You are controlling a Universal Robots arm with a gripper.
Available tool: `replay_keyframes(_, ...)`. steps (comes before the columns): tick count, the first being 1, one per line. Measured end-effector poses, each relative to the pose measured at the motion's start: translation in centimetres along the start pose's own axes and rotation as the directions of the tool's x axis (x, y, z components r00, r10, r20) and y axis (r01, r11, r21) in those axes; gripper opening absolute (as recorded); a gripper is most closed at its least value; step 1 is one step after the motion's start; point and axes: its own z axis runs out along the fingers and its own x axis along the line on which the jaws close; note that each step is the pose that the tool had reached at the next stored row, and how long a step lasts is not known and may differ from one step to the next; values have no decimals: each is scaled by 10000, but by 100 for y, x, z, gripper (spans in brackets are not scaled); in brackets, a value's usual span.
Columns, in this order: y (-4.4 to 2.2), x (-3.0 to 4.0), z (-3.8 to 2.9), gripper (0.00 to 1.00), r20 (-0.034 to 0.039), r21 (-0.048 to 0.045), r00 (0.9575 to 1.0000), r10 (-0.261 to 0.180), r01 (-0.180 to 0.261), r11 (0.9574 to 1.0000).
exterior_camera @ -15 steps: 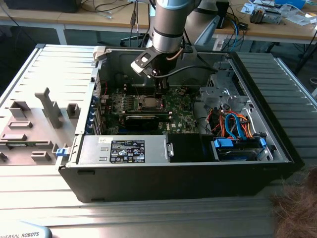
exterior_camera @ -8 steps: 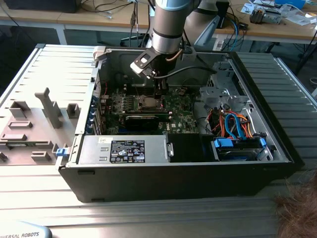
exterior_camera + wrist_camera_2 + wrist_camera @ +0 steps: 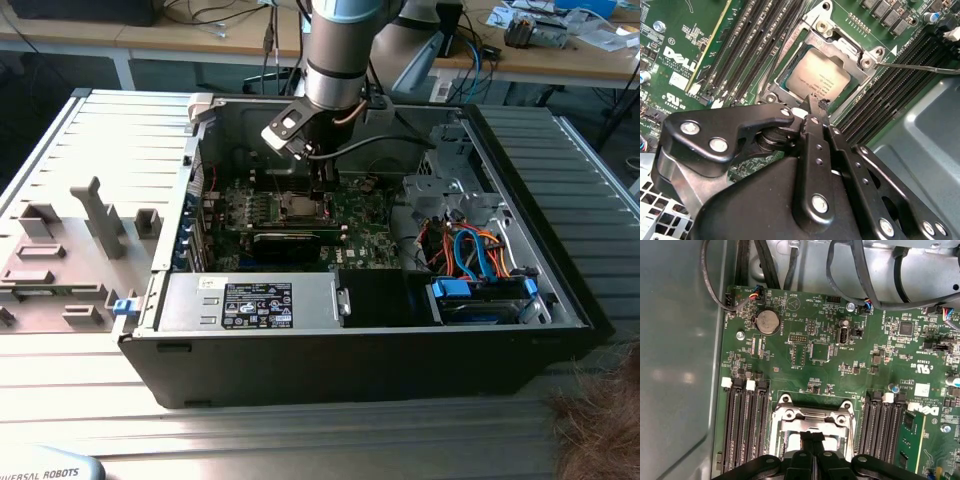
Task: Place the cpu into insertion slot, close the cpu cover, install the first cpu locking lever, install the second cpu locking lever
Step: 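Close the cpu cover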
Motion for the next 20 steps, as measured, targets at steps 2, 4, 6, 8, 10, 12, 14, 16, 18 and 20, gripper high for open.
replay_keyframes(2,-5,1,4,11,0,0,10000,1,-1,10000)
replay_keyframes(4,-8,1,8,11,-1,0,10000,0,0,10000)
replay_keyframes(6,-11,1,11,11,-1,0,10000,0,0,10000)
replay_keyframes(8,-21,3,18,11,-1,0,10000,0,0,10000)
replay_keyframes(10,-39,5,27,11,0,1,10000,0,0,10000)
replay_keyframes(12,-42,5,30,11,0,0,10000,0,0,10000)
replay_keyframes(14,-45,5,33,11,0,0,10000,0,0,10000)
replay_keyframes(16,-54,6,43,11,-1,0,10000,1,-1,10000)
replay_keyframes(18,-59,7,48,11,0,0,10000,0,0,10000)
replay_keyframes(20,-62,7,50,11,0,0,10000,0,0,10000)
